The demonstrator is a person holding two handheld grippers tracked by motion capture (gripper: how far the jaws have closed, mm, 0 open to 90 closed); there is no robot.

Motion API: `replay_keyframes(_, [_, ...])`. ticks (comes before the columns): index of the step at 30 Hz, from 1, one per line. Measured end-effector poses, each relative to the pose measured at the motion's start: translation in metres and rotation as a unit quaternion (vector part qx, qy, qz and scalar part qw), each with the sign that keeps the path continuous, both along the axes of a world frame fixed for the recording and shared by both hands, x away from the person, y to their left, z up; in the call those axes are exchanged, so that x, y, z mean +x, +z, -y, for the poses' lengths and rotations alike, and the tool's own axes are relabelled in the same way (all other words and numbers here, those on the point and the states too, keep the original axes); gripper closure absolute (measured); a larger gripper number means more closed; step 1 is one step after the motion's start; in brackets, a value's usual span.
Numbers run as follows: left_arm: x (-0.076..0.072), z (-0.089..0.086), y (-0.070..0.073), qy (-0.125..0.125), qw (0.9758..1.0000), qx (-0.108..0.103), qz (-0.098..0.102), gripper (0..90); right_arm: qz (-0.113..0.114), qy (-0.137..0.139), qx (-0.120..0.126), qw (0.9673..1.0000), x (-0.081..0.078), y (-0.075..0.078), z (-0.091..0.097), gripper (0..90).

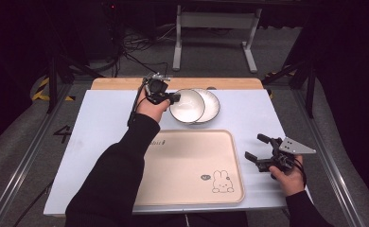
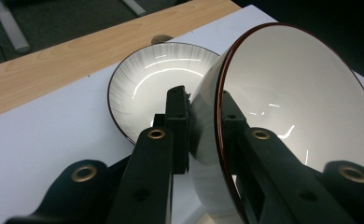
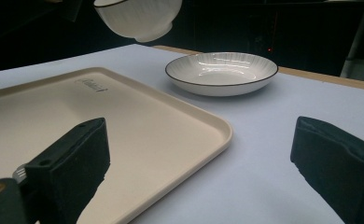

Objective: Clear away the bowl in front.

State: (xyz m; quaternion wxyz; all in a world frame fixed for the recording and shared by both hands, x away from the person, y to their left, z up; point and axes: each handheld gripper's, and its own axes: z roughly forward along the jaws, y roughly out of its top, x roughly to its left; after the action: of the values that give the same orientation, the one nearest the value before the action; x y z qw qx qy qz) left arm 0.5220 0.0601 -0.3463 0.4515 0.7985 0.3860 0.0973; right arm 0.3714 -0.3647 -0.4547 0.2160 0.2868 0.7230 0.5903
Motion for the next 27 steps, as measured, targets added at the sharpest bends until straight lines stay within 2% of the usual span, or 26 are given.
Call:
replay_keyframes(12, [-0.016,-0.013,0.006,-0.036,0.9992,0.018,0.002,79.7,0.000,0.000,0.000,1.0000,0.000,0.000,0.000,5.1])
replay_keyframes(13, [-0.017,-0.015,0.006,-0.045,0.9988,0.020,0.000,79.7,0.000,0.000,0.000,1.0000,0.000,0.000,0.000,5.1])
replay_keyframes(18, [-0.023,-0.020,0.009,-0.058,0.9980,0.026,0.004,79.7,0.001,0.000,-0.002,1.0000,0.000,0.000,0.000,5.1])
replay_keyframes(27, [-0.033,-0.022,0.013,-0.099,0.9944,0.035,0.004,79.8,0.001,0.000,-0.003,1.0000,0.000,0.000,-0.001,5.1])
